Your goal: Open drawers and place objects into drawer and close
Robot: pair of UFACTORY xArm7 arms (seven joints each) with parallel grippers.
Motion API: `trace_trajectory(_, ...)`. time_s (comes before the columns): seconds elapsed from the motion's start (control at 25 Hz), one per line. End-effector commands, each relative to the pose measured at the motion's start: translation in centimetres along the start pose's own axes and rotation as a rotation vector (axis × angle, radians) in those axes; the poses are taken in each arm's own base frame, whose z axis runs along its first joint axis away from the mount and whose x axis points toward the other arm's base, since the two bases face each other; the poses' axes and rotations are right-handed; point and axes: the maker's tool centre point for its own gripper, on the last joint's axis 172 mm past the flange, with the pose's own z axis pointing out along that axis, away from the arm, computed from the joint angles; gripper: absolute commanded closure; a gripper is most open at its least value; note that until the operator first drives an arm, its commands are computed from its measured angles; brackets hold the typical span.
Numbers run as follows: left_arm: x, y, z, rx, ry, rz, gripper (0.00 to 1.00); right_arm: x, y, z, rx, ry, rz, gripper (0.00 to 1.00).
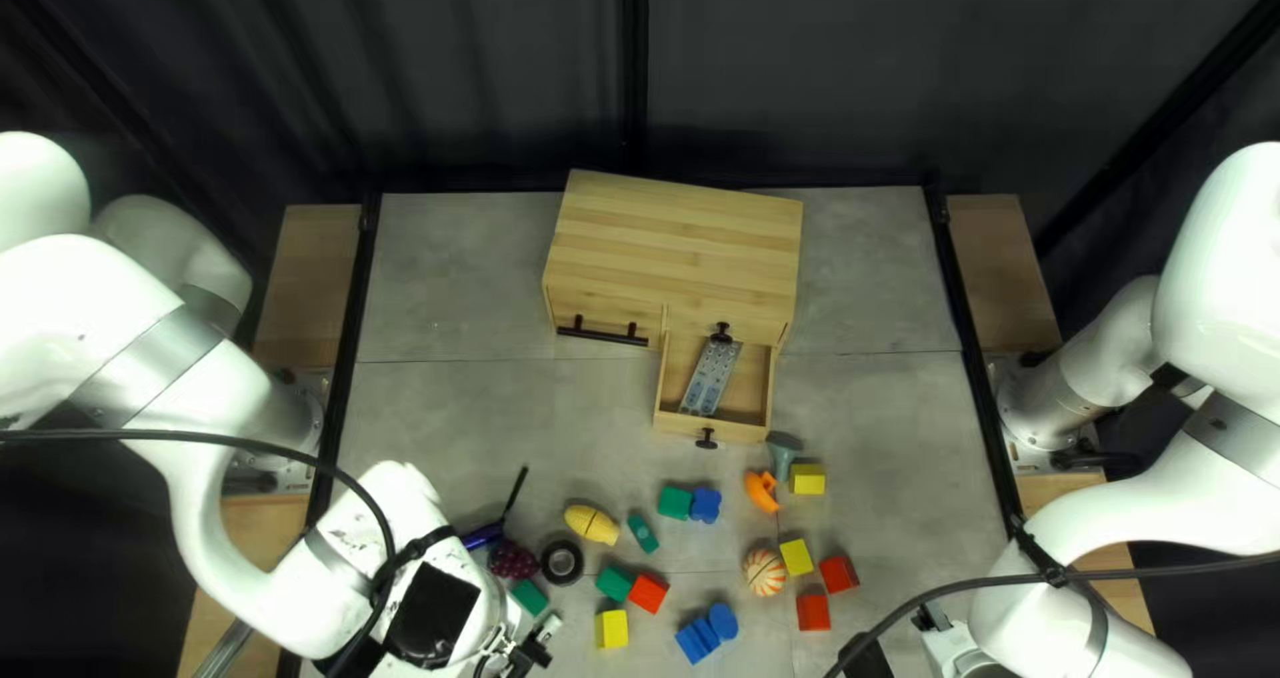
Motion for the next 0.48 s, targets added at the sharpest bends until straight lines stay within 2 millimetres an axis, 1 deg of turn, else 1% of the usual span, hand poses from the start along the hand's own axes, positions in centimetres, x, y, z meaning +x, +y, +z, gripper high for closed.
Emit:
trace_trajectory(0.04,-0.5,1.7,0.5,-0.022,0.011,0.014,0.00,0.0,0.0,0.0,0.000,0.000,0.000,0.00)
trace_trajectory(0.12,-0.6,2.4,1.0,-0.030,0.009,0.021,0.00,0.0,0.0,0.0,0.000,0.000,0.000,0.00)
trace_trajectory(0.28,-0.7,4.6,1.8,-0.032,-0.016,0.073,0.00,0.0,0.0,0.0,0.000,0.000,0.000,0.00)
trace_trajectory(0.36,-0.5,4.9,2.2,-0.027,-0.026,0.101,0.00,0.0,0.0,0.0,0.000,0.000,0.000,0.00)
trace_trajectory(0.48,-0.1,4.9,3.1,-0.015,-0.031,0.137,0.00,0.0,0.0,0.0,0.000,0.000,0.000,0.00)
